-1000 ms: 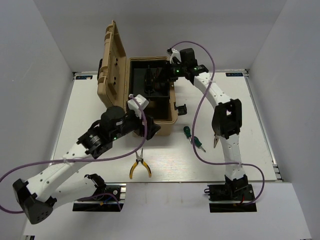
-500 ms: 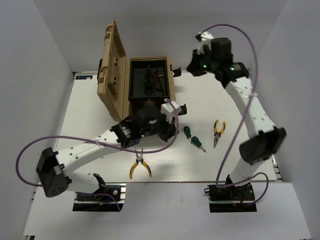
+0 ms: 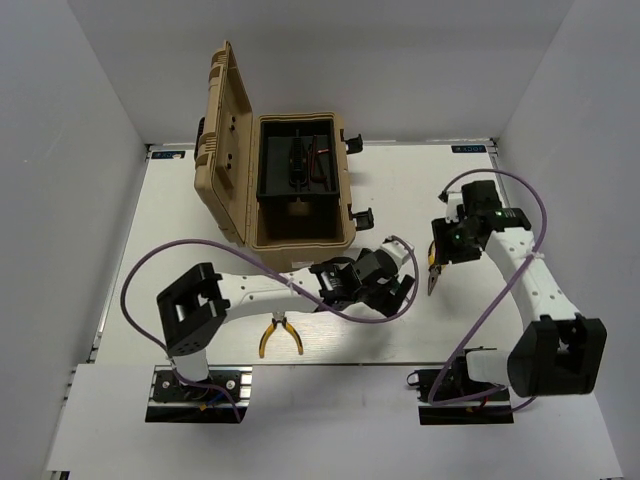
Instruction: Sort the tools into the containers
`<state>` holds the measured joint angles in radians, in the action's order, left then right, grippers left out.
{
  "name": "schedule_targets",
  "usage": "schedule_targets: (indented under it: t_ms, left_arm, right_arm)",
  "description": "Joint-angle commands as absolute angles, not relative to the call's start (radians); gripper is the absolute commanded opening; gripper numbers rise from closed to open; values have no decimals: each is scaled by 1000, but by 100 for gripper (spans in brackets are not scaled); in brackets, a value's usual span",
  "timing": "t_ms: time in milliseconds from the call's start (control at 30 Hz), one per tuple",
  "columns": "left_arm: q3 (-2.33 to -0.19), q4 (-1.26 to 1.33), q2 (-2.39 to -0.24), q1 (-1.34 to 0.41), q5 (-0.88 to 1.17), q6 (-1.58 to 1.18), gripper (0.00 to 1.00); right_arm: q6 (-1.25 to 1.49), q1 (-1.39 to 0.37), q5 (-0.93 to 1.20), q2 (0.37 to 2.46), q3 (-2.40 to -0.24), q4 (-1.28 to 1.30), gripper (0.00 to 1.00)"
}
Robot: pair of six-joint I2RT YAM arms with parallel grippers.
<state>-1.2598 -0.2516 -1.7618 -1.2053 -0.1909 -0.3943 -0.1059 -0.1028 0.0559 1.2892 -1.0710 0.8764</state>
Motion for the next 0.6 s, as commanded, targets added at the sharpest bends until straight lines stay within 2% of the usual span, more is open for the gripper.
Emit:
schedule_targets:
  t_ms: [0, 167, 333, 567]
  left_arm:
    - [-1295, -226, -1781, -1175, -313, -483, 93]
    - [-1370, -238, -1893, -1166, -406, -529, 85]
    - [-1430, -238, -1974, -1143, -440, -589, 70]
    - [-1465, -223, -2005, -1134, -512, -667, 71]
  right_arm:
    - [-137, -72, 152, 1210, -1033, 824, 43]
    - [-124, -37, 227, 1177, -937, 764, 28]
    - [-107, -12, 299, 1164, -885, 732, 27]
    - [-98, 51, 367, 1137, -822, 687, 27]
